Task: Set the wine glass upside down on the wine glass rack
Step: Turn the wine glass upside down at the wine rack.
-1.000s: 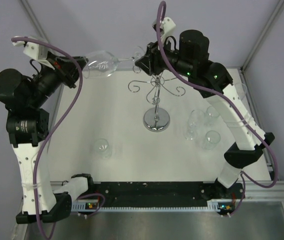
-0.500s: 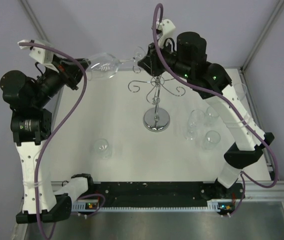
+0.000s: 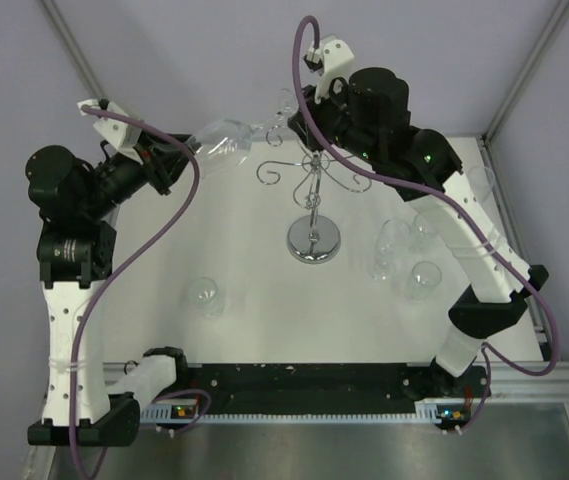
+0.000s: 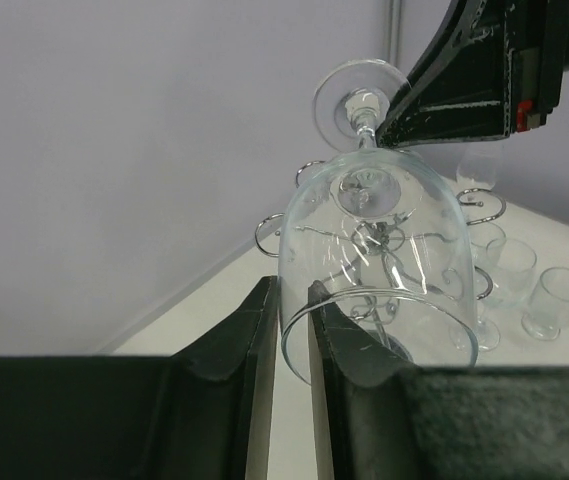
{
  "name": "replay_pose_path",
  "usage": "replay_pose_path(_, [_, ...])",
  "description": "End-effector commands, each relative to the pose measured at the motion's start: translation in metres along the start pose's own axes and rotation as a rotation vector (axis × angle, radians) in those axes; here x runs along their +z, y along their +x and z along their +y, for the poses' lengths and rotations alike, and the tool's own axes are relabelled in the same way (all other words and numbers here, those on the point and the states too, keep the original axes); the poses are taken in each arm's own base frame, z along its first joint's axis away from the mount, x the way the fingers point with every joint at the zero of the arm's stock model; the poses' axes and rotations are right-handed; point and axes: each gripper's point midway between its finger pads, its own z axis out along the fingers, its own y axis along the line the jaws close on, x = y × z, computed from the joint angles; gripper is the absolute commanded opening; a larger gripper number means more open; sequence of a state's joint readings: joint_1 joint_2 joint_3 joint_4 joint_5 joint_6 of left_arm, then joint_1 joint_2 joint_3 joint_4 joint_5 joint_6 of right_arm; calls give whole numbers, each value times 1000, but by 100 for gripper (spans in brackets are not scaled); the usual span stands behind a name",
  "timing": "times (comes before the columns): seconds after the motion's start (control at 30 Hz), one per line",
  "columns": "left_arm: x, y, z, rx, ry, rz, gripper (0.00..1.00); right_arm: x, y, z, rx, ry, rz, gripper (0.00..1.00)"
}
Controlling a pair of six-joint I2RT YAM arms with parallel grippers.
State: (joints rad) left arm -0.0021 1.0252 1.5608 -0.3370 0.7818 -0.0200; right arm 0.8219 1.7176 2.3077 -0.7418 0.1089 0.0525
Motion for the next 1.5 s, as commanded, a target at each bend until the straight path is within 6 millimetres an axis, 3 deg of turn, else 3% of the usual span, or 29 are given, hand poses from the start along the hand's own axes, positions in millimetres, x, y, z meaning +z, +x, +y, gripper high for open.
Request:
replay_pose_path(0.0, [-2, 6, -31, 47, 143, -1, 24, -27, -54, -13, -22, 70, -167, 0])
replay_pose_path(0.2, [1, 21, -32, 54, 149, 25, 25, -31, -58, -19, -57, 94, -179, 0])
replay_pose_path(0.37, [2, 26, -29, 63, 131, 35, 33, -38, -66, -27, -88, 133, -201, 0])
replay_pose_path(0.53, [3, 26, -22, 49, 94, 37, 58, -44, -71, -34, -117, 172, -214, 0])
replay_pose_path(0.8, [5, 15, -24, 15, 94, 13, 79, -47, -69, -40, -130, 192, -208, 0])
replay_pose_path(1.27, [-12, 5, -5, 24, -90, 20, 88, -46, -81, -104, -206, 399, -226, 0])
replay_pose_path(1.47, [-17, -2, 4, 23, -162, 12, 89, -40, -90, -121, -274, 485, -248, 0])
